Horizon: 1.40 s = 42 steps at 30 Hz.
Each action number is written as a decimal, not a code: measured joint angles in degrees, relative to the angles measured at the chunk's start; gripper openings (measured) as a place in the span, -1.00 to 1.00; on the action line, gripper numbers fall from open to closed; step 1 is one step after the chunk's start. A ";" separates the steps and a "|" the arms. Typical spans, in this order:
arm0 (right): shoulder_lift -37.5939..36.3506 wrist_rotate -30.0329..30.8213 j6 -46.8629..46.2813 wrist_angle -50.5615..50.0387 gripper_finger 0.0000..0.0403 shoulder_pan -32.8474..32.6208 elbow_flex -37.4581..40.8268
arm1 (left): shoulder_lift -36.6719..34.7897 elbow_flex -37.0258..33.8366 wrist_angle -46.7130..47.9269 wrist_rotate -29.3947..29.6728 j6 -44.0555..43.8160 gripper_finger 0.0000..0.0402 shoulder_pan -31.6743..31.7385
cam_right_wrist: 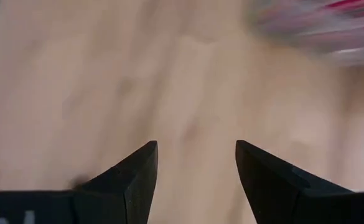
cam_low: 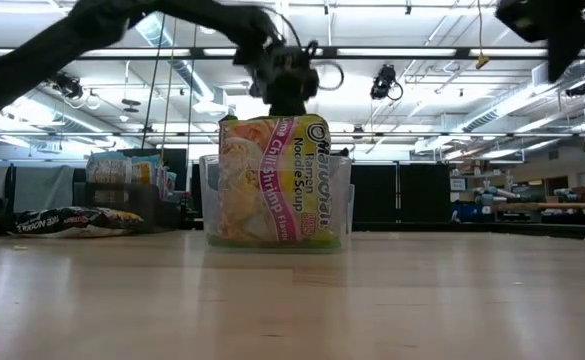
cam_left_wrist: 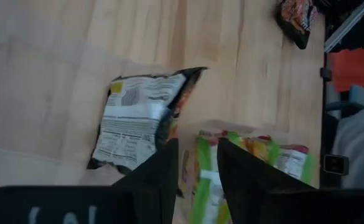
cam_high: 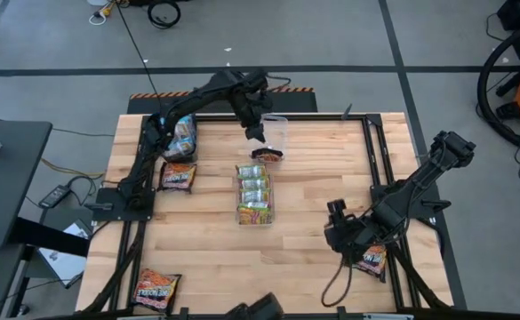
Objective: Sort Maruchan noodles
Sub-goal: Put the black noodle pack into the top transparent bin
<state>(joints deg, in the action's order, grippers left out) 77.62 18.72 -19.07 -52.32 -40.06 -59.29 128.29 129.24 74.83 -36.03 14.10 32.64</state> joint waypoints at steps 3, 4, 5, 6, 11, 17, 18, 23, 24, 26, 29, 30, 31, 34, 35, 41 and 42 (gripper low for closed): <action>0.76 -7.37 -3.19 -0.72 0.09 -1.30 -0.04 | -3.01 0.63 0.33 0.68 -0.46 -0.42 -1.99; 1.36 -9.43 -4.52 -1.94 0.09 -1.94 -0.04 | -4.35 0.63 0.64 0.68 -1.07 -0.42 -2.70; 2.17 -11.20 -5.73 -4.04 0.09 -2.75 -0.04 | -5.58 0.65 0.63 0.72 -1.51 -0.42 -3.62; 3.08 -12.86 -6.87 -6.78 0.09 -3.41 -0.04 | -7.04 0.73 0.60 0.77 -1.73 -0.42 -4.53; 7.94 -21.19 -11.84 -13.29 0.08 -3.23 1.16 | -12.31 0.74 -0.76 3.66 -1.94 -0.42 -12.27; 13.28 -25.29 -1.83 -6.26 0.05 -0.03 5.15 | -14.89 0.74 -0.69 12.13 -1.84 -0.42 -24.39; 14.22 -26.38 0.51 -6.16 0.05 0.57 5.48 | -15.29 0.71 0.47 13.97 -1.81 -0.42 -25.91; 17.82 -29.27 9.05 -3.64 0.04 2.35 6.57 | -17.59 0.69 6.03 21.55 -5.45 -0.42 -31.76; 18.28 -30.07 10.75 -2.78 0.04 2.45 6.83 | -17.97 0.65 6.94 23.17 -6.23 -0.42 -32.63; 19.54 -31.30 14.00 -1.94 0.04 2.75 7.12 | -18.89 0.65 7.66 25.70 -7.45 -0.42 -34.15; 21.49 -31.51 16.62 0.47 0.02 3.21 7.25 | -20.20 0.69 8.19 28.22 -8.54 -0.42 -35.89; 21.86 -31.47 17.07 0.54 0.00 3.34 7.18 | -20.67 0.65 8.50 28.71 -8.96 -0.42 -36.28; 21.76 -31.58 17.61 1.21 -0.03 3.37 7.40 | -20.99 0.65 8.58 28.78 -8.95 -0.42 -36.60; 22.06 -31.66 18.88 2.10 -0.17 3.18 7.44 | -22.36 0.65 8.78 29.62 -8.98 -0.42 -36.73; 22.18 -31.41 19.04 2.19 -0.23 3.18 7.47 | -22.68 0.66 8.42 30.09 -9.00 -0.42 -36.69; 20.72 -29.98 17.13 1.79 -0.64 3.19 7.55 | -24.57 0.65 8.38 33.38 -8.95 -0.42 -36.29; 20.33 -30.04 16.91 1.71 -0.74 3.15 7.25 | -24.67 0.65 8.18 33.38 -8.92 -0.42 -36.22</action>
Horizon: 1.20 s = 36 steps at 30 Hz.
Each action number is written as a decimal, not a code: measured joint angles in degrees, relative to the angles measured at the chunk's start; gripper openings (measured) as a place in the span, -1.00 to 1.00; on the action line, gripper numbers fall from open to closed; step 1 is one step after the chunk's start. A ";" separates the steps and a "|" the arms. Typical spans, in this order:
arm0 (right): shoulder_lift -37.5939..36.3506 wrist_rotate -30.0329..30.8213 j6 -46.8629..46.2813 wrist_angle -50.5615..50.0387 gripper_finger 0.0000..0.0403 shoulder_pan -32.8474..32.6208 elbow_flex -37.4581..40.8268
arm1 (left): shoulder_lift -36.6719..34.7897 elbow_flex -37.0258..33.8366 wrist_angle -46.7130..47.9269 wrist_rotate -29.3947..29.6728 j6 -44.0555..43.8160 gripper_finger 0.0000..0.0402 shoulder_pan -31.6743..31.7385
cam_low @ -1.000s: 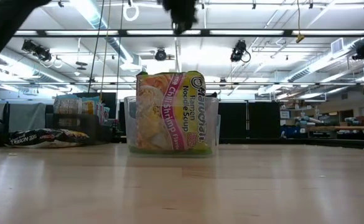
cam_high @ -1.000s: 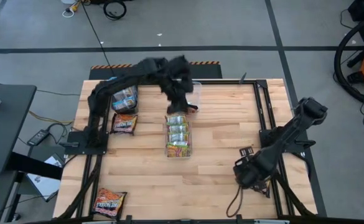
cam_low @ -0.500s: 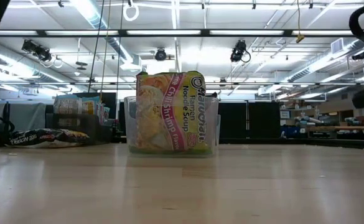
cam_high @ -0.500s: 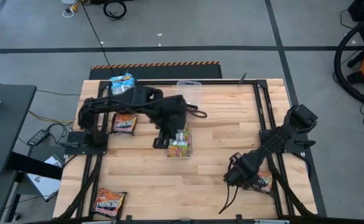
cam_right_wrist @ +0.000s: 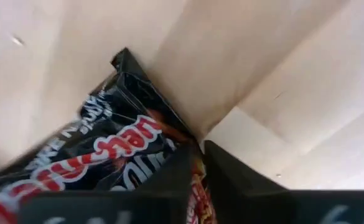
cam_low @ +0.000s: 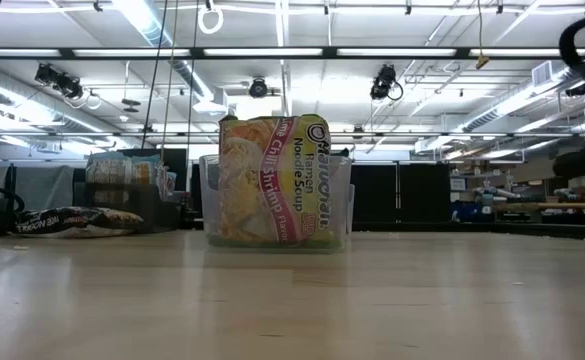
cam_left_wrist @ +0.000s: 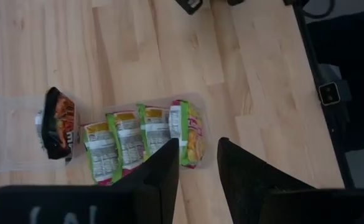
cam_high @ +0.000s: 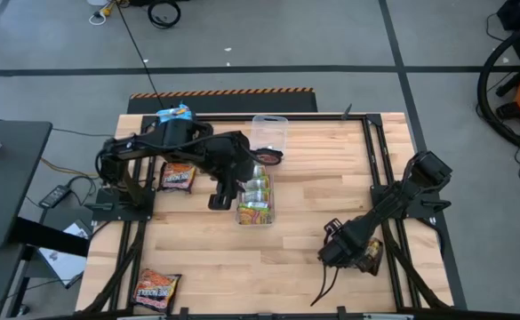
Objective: Sort Maruchan noodles
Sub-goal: Put the black noodle pack into the top transparent bin
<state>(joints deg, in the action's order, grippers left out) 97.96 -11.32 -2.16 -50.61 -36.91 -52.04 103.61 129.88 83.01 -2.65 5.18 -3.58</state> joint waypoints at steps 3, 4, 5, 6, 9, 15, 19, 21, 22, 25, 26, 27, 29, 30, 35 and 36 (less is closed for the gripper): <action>-1.04 0.26 0.00 -1.01 -0.95 0.02 -1.55 | -0.34 0.00 0.13 0.10 0.38 -0.42 0.46; -1.13 0.78 -0.04 -1.68 -0.95 0.02 -1.97 | -0.35 0.00 0.06 0.14 0.36 -0.42 0.55; -1.32 1.36 -0.20 -2.39 -0.95 0.02 -2.44 | -0.35 0.00 0.14 0.13 0.38 -0.42 0.71; -1.51 2.05 -0.20 -3.35 -0.95 0.04 -3.13 | -0.35 0.00 0.25 0.12 0.38 -0.42 0.90; -1.79 5.63 0.10 -7.00 -0.97 0.11 -5.73 | -0.35 0.00 0.44 0.12 0.29 -0.42 0.91; -3.93 16.65 0.62 -16.72 -0.98 0.95 -11.79 | -0.35 0.00 1.58 0.10 0.42 -0.42 1.04; -7.95 17.65 -2.45 -19.57 -0.97 3.11 -13.14 | -0.35 0.00 2.82 0.10 0.10 -0.42 1.86; -10.17 13.94 -4.47 -19.16 -0.94 3.93 -11.68 | -0.35 0.00 2.96 0.08 -0.06 -0.42 2.28; -10.96 12.53 -5.38 -18.25 -0.90 4.16 -10.67 | -0.35 0.00 3.00 0.08 -0.06 -0.42 2.42; -12.29 8.45 -7.02 -16.16 -0.71 4.66 -6.93 | -0.35 0.00 2.98 0.10 -0.06 -0.42 2.56; -12.28 6.70 -7.32 -14.94 -0.63 5.21 -5.56 | -0.35 0.00 2.98 0.08 -0.06 -0.42 2.56; -11.98 4.79 -7.57 -12.61 -0.54 5.77 -4.20 | -0.35 0.00 3.00 0.08 -0.06 -0.42 2.54; -10.91 0.40 -7.48 -8.02 -0.38 7.05 -1.81 | -0.35 0.00 3.01 0.08 -0.36 -0.42 2.53; -10.05 -1.70 -6.86 -6.17 -0.30 7.67 -0.86 | -0.35 0.00 3.03 0.04 -0.55 -0.42 2.50; -5.27 -6.72 -3.16 -3.06 -0.08 9.75 0.73 | -0.35 0.00 3.40 0.04 -1.52 -0.42 2.52; -4.61 -7.05 -2.51 -3.02 -0.08 10.09 0.73 | -0.35 0.00 3.38 0.06 -1.52 -0.42 2.52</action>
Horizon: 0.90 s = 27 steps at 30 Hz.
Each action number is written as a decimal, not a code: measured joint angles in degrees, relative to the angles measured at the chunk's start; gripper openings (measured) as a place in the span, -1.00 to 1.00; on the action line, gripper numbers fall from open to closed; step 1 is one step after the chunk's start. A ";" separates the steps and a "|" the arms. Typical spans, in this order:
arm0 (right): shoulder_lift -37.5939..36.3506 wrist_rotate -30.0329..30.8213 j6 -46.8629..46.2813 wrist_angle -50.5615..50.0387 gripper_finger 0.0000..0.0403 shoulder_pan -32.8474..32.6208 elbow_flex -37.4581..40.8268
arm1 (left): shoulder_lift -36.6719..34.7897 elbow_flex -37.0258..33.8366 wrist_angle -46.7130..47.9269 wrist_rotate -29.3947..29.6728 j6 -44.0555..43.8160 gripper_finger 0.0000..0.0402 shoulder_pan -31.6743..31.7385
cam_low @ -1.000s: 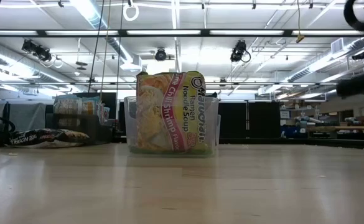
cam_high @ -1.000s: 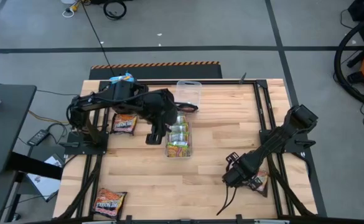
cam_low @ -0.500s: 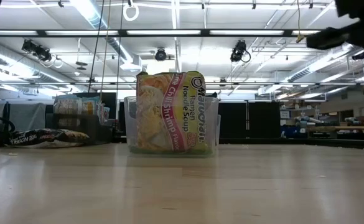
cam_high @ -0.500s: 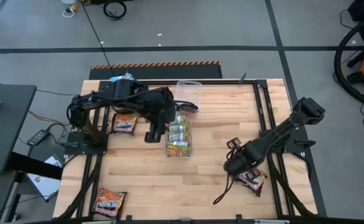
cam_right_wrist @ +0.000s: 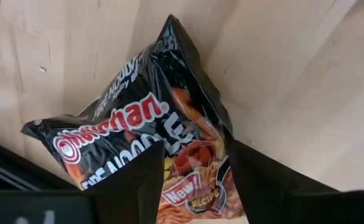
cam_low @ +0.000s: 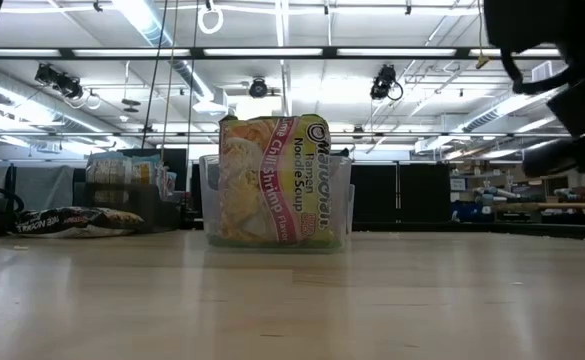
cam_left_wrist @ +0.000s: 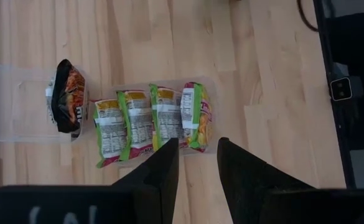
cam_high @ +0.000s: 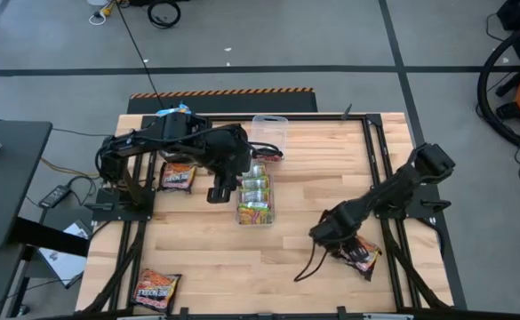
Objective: Sort Maruchan noodles
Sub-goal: Put the black noodle pack into the top transparent bin
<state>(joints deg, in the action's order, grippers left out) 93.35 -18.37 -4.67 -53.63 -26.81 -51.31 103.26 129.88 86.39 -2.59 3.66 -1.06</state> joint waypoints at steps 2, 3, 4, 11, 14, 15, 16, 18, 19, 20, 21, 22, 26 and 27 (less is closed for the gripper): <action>0.71 -1.53 1.33 0.03 -0.08 0.71 0.00 | 0.00 0.00 0.02 0.02 -0.05 -0.42 0.00; 0.98 -2.35 1.83 0.03 -0.08 1.00 0.00 | 0.00 0.00 0.04 0.02 -0.08 -0.42 0.00; 1.14 -3.04 2.11 -0.04 -0.09 1.26 0.00 | 0.00 0.00 0.08 0.00 -0.14 -0.42 -0.01; 1.15 -4.12 3.65 -0.54 -0.10 3.10 -0.26 | 0.00 0.00 0.35 0.00 -0.17 -0.42 0.28; 1.15 -3.96 5.30 -0.51 -0.10 4.39 -0.26 | 0.00 0.00 0.32 0.02 -0.12 -0.42 0.75; 1.17 -3.98 5.96 -0.50 -0.10 4.79 -0.26 | 0.00 0.00 0.24 0.00 -0.03 -0.42 1.00; 1.19 -3.97 6.63 -0.47 -0.10 5.13 -0.25 | 0.00 0.00 0.11 -0.06 -0.04 -0.42 1.17; 1.20 -4.60 7.81 0.33 -0.10 5.56 0.29 | 0.00 0.00 0.08 -0.44 -0.04 -0.42 1.63; 1.22 -5.70 8.28 0.53 -0.10 5.67 0.76 | 0.00 0.00 0.04 -0.59 -0.04 -0.42 1.79; 1.22 -6.96 8.54 0.46 -0.10 5.69 1.15 | 0.00 0.00 -0.03 -0.59 -0.09 -0.42 1.92; 1.22 -8.14 8.82 0.50 -0.10 5.67 1.59 | 0.00 0.00 -0.18 -0.59 -0.16 -0.42 2.03; 1.22 -9.09 8.90 0.72 -0.10 5.58 2.03 | 0.00 0.00 -0.34 -0.59 -0.26 -0.42 2.03; 1.22 -10.41 8.79 2.67 -0.10 4.76 3.61 | 0.01 0.00 -0.37 -0.61 -0.24 -0.42 2.03; 1.22 -10.51 8.76 3.52 -0.10 4.66 3.93 | 0.02 0.00 -0.37 -0.61 -0.18 -0.42 2.03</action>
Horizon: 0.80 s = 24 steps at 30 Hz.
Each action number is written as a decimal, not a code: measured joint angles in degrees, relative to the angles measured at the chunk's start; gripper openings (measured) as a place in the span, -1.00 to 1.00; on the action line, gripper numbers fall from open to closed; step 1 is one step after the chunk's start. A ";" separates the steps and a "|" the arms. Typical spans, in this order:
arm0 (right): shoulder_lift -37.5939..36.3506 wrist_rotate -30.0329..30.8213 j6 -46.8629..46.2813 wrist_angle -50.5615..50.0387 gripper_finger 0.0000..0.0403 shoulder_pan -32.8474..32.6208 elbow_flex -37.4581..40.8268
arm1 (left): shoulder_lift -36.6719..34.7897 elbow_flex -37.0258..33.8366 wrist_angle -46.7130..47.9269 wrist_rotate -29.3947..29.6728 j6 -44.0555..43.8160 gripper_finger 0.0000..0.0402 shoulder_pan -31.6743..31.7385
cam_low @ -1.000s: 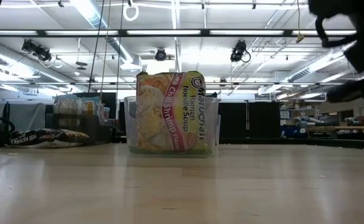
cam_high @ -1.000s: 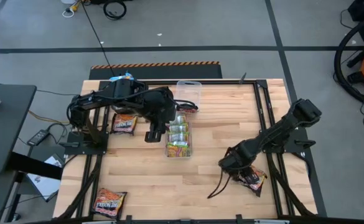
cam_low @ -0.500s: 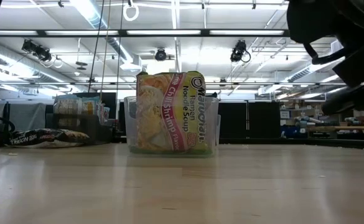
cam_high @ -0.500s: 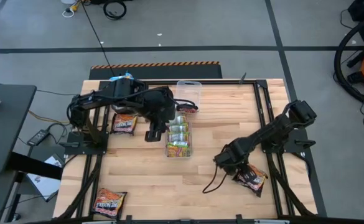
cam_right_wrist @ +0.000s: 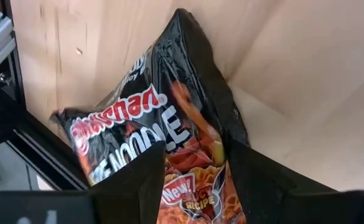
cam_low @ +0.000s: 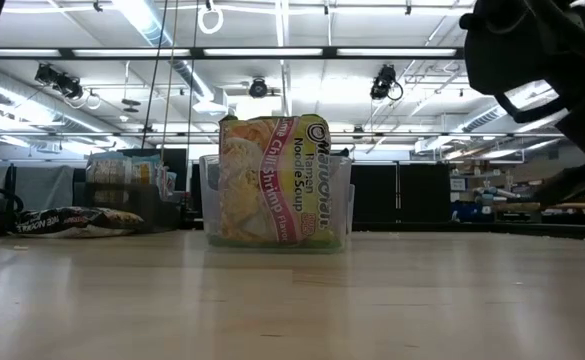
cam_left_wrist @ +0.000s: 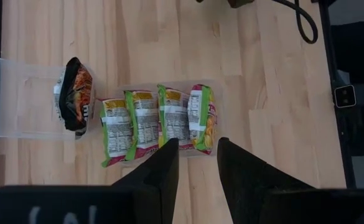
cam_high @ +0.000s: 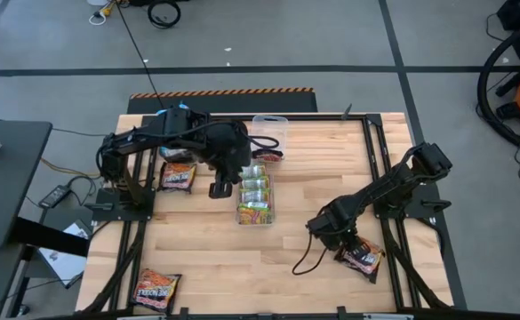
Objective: Sort Maruchan noodles
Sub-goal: Put the black noodle pack into the top transparent bin
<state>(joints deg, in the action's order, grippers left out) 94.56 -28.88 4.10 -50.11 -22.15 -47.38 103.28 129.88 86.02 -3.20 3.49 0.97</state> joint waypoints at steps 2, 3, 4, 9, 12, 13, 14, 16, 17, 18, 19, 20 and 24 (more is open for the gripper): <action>0.00 -0.34 -0.06 1.40 -0.12 -0.07 0.43 | 0.00 0.00 0.00 -0.02 -0.02 -0.42 -0.01; 0.00 -0.37 -0.26 1.94 -0.14 -0.13 0.56 | 0.00 0.00 0.00 -0.10 -0.02 -0.42 -0.02; 0.00 -0.35 -0.26 2.41 -0.17 -0.21 0.69 | 0.00 0.00 0.00 -0.12 -0.07 -0.42 -0.01; -0.09 -0.81 0.33 3.31 -0.45 -0.61 1.14 | 0.00 0.00 0.83 -0.09 -0.28 -0.42 0.00; -0.13 -0.85 0.18 3.40 -0.72 -0.71 1.12 | 0.00 0.00 1.48 -0.09 -0.28 -0.42 -0.02; -0.17 -0.84 0.02 3.40 -0.82 -0.70 1.07 | 0.00 0.00 1.53 -0.09 -0.27 -0.42 -0.02; -0.20 -0.73 -0.22 3.25 -0.90 -0.70 0.87 | 0.00 0.00 1.55 -0.05 -0.24 -0.42 0.00; -0.09 0.25 -1.24 2.04 -0.94 -0.72 -0.17 | -0.01 0.00 1.76 -0.02 -0.23 -0.42 0.01; -0.22 1.78 -1.70 1.11 -0.94 -0.75 -0.95 | -0.23 -0.03 2.22 -0.02 -0.11 -0.42 0.14; -0.48 3.92 -1.88 -0.21 -0.95 -0.81 -2.10 | -0.46 -0.04 3.00 -0.04 0.00 -0.42 0.23; -0.87 6.54 -1.92 -1.80 -0.97 -0.81 -3.49 | -0.71 -0.04 3.49 0.00 0.07 -0.42 0.40; -1.49 8.79 -1.96 -3.53 -0.97 -0.71 -4.88 | -1.02 -0.02 3.89 0.07 0.09 -0.42 0.75; -4.86 17.70 -1.96 -10.62 -0.98 -0.02 -11.42 | -3.58 -0.04 3.75 0.89 -0.24 -0.42 2.58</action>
<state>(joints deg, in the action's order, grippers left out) 89.71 -11.19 2.14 -60.73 -22.17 -58.80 99.71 129.84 89.77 -2.31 3.25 3.55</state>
